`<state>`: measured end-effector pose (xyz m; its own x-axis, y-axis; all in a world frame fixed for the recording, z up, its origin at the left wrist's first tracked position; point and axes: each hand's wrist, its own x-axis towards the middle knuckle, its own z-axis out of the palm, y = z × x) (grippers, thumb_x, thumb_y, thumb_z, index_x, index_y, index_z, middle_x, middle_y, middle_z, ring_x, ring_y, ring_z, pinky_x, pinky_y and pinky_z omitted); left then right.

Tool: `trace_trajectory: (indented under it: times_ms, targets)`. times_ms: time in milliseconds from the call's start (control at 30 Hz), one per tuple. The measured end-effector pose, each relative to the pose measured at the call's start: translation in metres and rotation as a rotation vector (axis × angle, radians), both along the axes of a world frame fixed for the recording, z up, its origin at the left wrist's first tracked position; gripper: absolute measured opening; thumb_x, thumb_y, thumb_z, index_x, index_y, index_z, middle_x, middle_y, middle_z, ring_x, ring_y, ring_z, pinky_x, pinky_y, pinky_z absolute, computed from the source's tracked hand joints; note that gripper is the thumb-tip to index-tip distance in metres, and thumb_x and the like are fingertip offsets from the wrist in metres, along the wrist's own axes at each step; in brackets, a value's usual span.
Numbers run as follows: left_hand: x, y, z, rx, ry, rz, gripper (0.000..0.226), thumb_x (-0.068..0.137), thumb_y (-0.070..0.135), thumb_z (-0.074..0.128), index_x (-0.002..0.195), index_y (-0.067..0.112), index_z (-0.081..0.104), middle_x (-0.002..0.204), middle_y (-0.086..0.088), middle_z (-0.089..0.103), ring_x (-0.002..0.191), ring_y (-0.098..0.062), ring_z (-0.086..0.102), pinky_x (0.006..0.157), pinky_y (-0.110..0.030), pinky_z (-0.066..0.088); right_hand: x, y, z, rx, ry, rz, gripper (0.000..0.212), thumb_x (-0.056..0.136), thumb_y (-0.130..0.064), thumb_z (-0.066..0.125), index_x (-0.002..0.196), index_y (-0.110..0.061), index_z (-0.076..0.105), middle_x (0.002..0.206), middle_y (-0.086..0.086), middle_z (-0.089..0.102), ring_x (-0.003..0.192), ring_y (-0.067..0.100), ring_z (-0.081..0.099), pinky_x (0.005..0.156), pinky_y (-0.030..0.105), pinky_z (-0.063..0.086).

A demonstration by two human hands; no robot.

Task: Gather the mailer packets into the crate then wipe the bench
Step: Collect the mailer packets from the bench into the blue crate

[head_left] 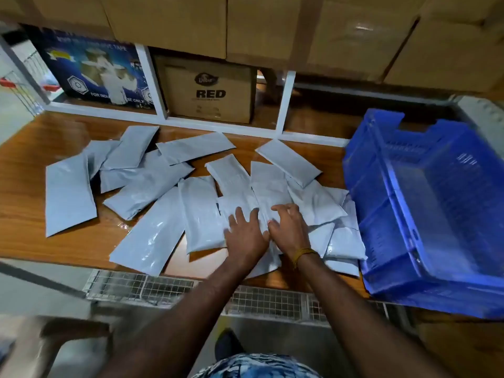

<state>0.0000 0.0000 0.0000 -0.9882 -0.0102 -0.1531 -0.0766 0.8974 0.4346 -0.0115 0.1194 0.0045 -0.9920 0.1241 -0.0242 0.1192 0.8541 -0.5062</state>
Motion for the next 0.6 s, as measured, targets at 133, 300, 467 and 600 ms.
trace_trajectory:
  times_ms: [133,300,467,600]
  targets:
    - [-0.009,-0.007,-0.016,-0.116,-0.064,-0.074,0.069,0.091,0.055,0.053,0.149,0.028,0.029,0.161,-0.018,0.007,0.148,-0.044,0.008,0.116,-0.057,0.016,-0.012,0.001,-0.011,0.105,-0.159,-0.007,0.056,0.088,-0.040,0.061,0.140,-0.021,0.047,0.144,0.016,0.037,0.135,0.035,0.037,0.113,0.040,0.034]
    - [-0.015,-0.009,-0.021,-0.154,-0.033,-0.125,0.072,0.088,0.050,0.061,0.148,0.027,0.029,0.163,-0.018,-0.001,0.149,-0.045,-0.005,0.117,-0.060,0.009,-0.012,0.005,-0.021,0.172,-0.172,-0.043,0.063,0.082,-0.052,0.063,0.139,-0.029,0.047,0.143,0.017,0.035,0.135,0.039,0.035,0.111,0.044,0.036]
    - [-0.023,-0.003,-0.017,-0.191,-0.037,-0.102,0.067,0.090,0.042,0.061,0.147,0.028,0.029,0.164,-0.015,-0.004,0.148,-0.046,-0.009,0.113,-0.063,0.018,-0.016,0.007,-0.020,0.245,-0.154,-0.055,0.065,0.080,-0.057,0.063,0.137,-0.031,0.045,0.133,0.018,0.045,0.126,0.036,0.044,0.103,0.041,0.040]
    - [-0.022,-0.005,-0.015,-0.240,-0.040,-0.070,0.070,0.090,0.054,0.055,0.148,0.028,0.026,0.164,-0.017,-0.005,0.147,-0.048,0.002,0.111,-0.058,0.025,-0.016,0.009,-0.020,0.286,-0.116,-0.047,0.063,0.083,-0.054,0.061,0.138,-0.030,0.043,0.131,0.016,0.047,0.124,0.034,0.045,0.101,0.039,0.041]
